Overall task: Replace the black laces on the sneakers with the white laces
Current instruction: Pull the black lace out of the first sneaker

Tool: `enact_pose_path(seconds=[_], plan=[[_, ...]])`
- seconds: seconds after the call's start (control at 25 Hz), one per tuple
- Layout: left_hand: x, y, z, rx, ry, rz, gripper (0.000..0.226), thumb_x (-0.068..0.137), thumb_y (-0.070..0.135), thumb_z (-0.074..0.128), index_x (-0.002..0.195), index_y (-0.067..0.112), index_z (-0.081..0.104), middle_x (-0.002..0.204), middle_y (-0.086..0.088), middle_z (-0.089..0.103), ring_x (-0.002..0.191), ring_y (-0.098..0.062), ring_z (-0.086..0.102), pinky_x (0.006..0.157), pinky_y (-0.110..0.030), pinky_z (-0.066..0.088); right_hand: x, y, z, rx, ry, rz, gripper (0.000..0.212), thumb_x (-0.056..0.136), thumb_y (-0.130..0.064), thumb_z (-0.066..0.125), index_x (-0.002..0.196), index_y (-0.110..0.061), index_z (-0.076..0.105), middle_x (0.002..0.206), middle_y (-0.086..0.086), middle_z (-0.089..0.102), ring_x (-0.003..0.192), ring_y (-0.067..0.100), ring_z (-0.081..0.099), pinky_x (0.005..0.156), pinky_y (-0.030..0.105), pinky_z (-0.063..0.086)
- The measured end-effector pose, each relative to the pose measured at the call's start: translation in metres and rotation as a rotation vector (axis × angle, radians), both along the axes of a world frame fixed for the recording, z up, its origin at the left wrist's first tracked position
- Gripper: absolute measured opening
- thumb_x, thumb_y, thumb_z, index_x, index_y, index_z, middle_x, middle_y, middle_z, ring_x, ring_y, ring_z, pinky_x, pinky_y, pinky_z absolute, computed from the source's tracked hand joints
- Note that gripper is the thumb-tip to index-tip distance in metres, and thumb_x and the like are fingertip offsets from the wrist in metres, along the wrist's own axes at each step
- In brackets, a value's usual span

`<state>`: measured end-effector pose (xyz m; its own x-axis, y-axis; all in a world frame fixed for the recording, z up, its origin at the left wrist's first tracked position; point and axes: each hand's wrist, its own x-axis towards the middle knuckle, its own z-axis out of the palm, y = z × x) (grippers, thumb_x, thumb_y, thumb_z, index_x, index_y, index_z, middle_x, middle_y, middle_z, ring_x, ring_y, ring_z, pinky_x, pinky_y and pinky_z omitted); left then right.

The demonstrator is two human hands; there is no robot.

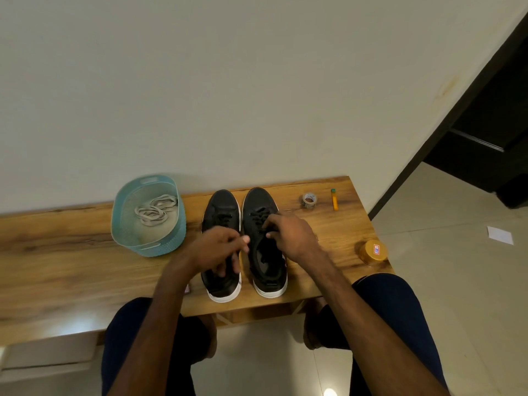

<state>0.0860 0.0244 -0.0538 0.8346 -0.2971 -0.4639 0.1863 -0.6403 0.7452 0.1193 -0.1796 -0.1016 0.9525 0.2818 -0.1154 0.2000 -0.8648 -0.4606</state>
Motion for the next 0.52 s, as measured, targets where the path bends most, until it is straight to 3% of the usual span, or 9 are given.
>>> enact_pose_path(seconds=[0.08, 0.16, 0.24, 0.32, 0.36, 0.44, 0.52], plan=[[-0.01, -0.014, -0.002, -0.104, 0.304, -0.222, 0.035, 0.103, 0.035, 0.045, 0.105, 0.005, 0.063, 0.085, -0.009, 0.076, 0.046, -0.014, 0.058, 0.043, -0.021, 0.044, 0.0, 0.001, -0.002, 0.015, -0.005, -0.029, 0.02, 0.093, -0.022, 0.065, 0.113, -0.024, 0.067, 0.117, -0.001, 0.065, 0.107, 0.019, 0.061, 0.088, 0.04, 0.052], [-0.013, -0.02, -0.01, -0.05, 0.373, -0.28, 0.028, 0.103, 0.033, 0.048, 0.099, 0.009, 0.063, 0.083, -0.007, 0.074, 0.049, -0.012, 0.058, 0.044, -0.021, 0.044, -0.001, 0.003, -0.006, 0.019, -0.021, -0.046, 0.018, 0.093, -0.023, 0.065, 0.111, -0.025, 0.067, 0.114, -0.002, 0.066, 0.105, 0.018, 0.062, 0.088, 0.041, 0.052], [-0.009, -0.02, -0.018, 0.205, 0.149, -0.194, 0.024, 0.102, 0.033, 0.051, 0.09, 0.015, 0.06, 0.077, -0.003, 0.067, 0.055, -0.009, 0.058, 0.05, -0.022, 0.043, 0.0, 0.005, -0.006, 0.03, -0.032, -0.079, 0.015, 0.093, -0.026, 0.066, 0.108, -0.026, 0.068, 0.11, -0.004, 0.068, 0.102, 0.016, 0.063, 0.088, 0.04, 0.052], [-0.002, -0.015, -0.025, 0.528, -0.212, -0.075, 0.023, 0.1, 0.037, 0.05, 0.092, 0.018, 0.059, 0.084, -0.001, 0.064, 0.072, -0.014, 0.061, 0.061, -0.028, 0.043, 0.002, 0.005, -0.006, 0.03, -0.037, -0.139, 0.013, 0.094, -0.03, 0.064, 0.106, -0.026, 0.069, 0.105, -0.004, 0.071, 0.097, 0.016, 0.065, 0.087, 0.039, 0.052], [0.0, -0.014, -0.027, 0.585, -0.359, -0.014, 0.021, 0.1, 0.038, 0.05, 0.096, 0.019, 0.058, 0.091, -0.001, 0.063, 0.078, -0.017, 0.06, 0.064, -0.03, 0.044, 0.004, 0.004, -0.007, 0.02, -0.041, -0.168, 0.013, 0.095, -0.031, 0.064, 0.104, -0.025, 0.07, 0.102, -0.004, 0.072, 0.095, 0.016, 0.066, 0.086, 0.038, 0.052], [0.003, -0.018, -0.028, 0.501, -0.564, 0.085, 0.018, 0.098, 0.036, 0.053, 0.106, 0.02, 0.058, 0.105, 0.0, 0.058, 0.088, -0.017, 0.059, 0.068, -0.031, 0.045, 0.006, 0.002, -0.01, 0.067, -0.018, -0.196, 0.008, 0.095, -0.028, 0.064, 0.098, -0.023, 0.069, 0.099, -0.003, 0.07, 0.092, 0.016, 0.064, 0.084, 0.038, 0.051], [0.008, -0.031, -0.032, 0.387, -0.633, 0.075, 0.025, 0.096, 0.035, 0.058, 0.118, 0.023, 0.057, 0.117, 0.003, 0.053, 0.101, -0.014, 0.056, 0.072, -0.031, 0.047, 0.006, 0.001, -0.014, 0.251, 0.139, -0.196, 0.006, 0.097, -0.023, 0.06, 0.092, -0.02, 0.063, 0.098, 0.002, 0.064, 0.091, 0.017, 0.058, 0.08, 0.036, 0.048]])
